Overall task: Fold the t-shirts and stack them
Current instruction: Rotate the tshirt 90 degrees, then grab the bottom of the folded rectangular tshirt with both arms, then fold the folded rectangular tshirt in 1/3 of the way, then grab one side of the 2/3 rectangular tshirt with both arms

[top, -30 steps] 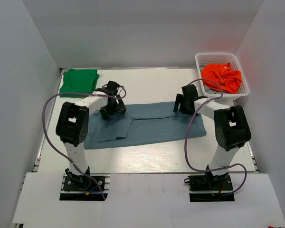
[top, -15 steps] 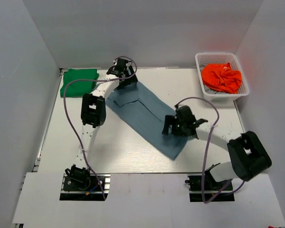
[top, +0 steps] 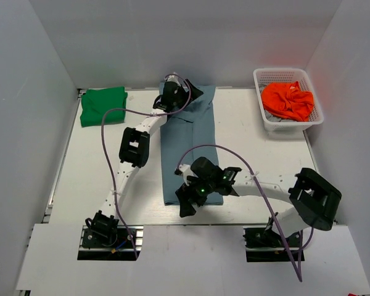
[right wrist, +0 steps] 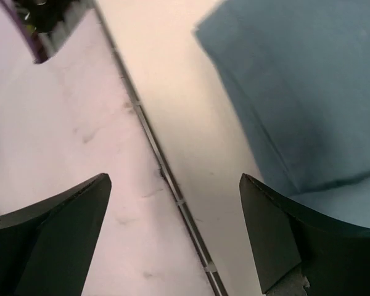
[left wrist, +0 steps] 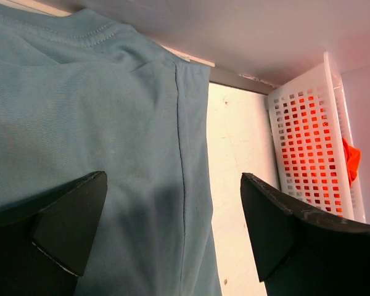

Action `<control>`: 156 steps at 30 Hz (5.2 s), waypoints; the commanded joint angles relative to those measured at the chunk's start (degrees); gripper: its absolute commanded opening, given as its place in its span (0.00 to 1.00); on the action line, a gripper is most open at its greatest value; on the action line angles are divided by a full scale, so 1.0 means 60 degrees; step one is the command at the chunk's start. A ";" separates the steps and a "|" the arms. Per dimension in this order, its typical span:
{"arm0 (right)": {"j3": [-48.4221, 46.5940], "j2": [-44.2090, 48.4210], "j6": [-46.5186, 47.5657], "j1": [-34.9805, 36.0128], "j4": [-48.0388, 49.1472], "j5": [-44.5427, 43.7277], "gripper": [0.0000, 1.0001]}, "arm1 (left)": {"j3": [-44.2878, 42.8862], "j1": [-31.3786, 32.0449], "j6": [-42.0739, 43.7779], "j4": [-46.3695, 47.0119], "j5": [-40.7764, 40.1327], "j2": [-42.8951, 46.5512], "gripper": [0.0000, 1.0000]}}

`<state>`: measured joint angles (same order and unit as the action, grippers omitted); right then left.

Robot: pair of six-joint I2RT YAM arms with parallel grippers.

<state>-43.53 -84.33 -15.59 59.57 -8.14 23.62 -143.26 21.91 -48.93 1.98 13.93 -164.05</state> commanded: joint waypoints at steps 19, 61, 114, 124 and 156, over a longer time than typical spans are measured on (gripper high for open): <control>0.0999 0.3727 -0.4006 -0.1007 -0.2582 -0.6251 0.91 | 1.1461 0.1035 0.2168 -0.2865 -0.0490 1.2307 1.00; 0.1779 0.3085 -0.3671 -0.2575 -0.0694 -0.4549 0.00 | 1.6423 0.3540 0.1006 -0.5411 -0.1135 1.3586 0.00; -0.7384 -0.4294 -0.1282 -0.6062 0.0386 -0.5183 0.90 | 0.7449 -0.0342 0.1928 -0.5841 -0.3642 0.7854 1.00; -0.2137 -0.1604 -0.2190 -0.6076 0.1253 -0.3072 0.90 | 1.3986 -0.0034 0.2017 -0.3333 -0.1297 1.1388 1.00; -0.0437 0.1262 -0.1928 -0.6032 -0.1099 -0.2105 0.00 | 1.6271 0.0874 0.2193 -0.4736 0.0223 1.4487 0.00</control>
<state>-48.03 -85.65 -28.64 23.44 -6.74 10.11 -48.60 25.39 -36.67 -21.37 10.90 -88.05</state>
